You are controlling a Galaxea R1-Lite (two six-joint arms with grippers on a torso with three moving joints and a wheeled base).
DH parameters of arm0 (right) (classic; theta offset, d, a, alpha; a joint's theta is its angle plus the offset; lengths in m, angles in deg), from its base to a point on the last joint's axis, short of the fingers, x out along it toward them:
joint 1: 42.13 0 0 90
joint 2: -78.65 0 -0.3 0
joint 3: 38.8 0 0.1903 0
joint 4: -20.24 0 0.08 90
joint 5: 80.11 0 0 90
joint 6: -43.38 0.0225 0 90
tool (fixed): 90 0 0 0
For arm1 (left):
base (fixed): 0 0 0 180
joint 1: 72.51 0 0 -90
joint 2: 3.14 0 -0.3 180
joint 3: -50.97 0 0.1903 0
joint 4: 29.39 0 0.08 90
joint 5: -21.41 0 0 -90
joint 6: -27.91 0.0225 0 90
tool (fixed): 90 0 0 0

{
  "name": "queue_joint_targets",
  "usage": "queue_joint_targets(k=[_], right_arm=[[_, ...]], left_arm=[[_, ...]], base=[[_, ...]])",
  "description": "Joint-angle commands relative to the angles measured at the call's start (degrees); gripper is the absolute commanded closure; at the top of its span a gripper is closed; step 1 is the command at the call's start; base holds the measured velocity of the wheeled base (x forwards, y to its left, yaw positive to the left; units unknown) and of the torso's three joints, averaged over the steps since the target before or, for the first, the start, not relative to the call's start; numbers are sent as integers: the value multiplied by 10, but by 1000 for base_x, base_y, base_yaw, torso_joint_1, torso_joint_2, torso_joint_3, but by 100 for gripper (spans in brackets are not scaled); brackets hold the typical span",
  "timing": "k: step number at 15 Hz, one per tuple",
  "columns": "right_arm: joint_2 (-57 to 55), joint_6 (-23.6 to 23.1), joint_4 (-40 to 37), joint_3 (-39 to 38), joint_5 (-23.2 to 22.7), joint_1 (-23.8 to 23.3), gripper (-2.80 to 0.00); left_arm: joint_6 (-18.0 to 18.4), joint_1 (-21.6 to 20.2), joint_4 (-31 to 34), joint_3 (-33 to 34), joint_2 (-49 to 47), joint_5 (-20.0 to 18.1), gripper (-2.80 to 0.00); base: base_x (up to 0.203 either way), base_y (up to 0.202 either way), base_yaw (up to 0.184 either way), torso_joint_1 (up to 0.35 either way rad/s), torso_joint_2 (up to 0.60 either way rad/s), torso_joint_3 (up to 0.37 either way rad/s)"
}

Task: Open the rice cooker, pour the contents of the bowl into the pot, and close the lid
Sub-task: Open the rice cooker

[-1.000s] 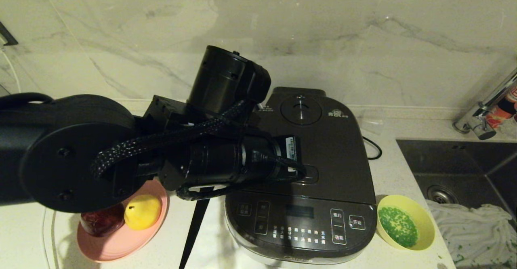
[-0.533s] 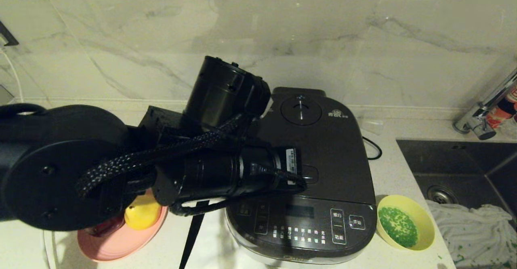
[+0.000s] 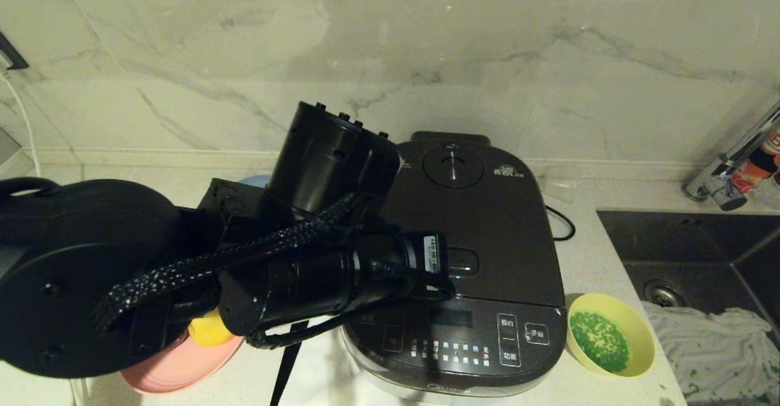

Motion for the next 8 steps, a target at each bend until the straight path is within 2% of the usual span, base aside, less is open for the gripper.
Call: queue_joint_targets(k=[1,8], right_arm=[[0,0,0,0,0,0,0],[0,0,0,0,0,1,0]], left_arm=[[-3,0,-8,-4,25,-10,0],[-13,0,-23,-28,97,-20,0]], base=[[0,0,0,0,0,0],[0,0,0,0,0,0]])
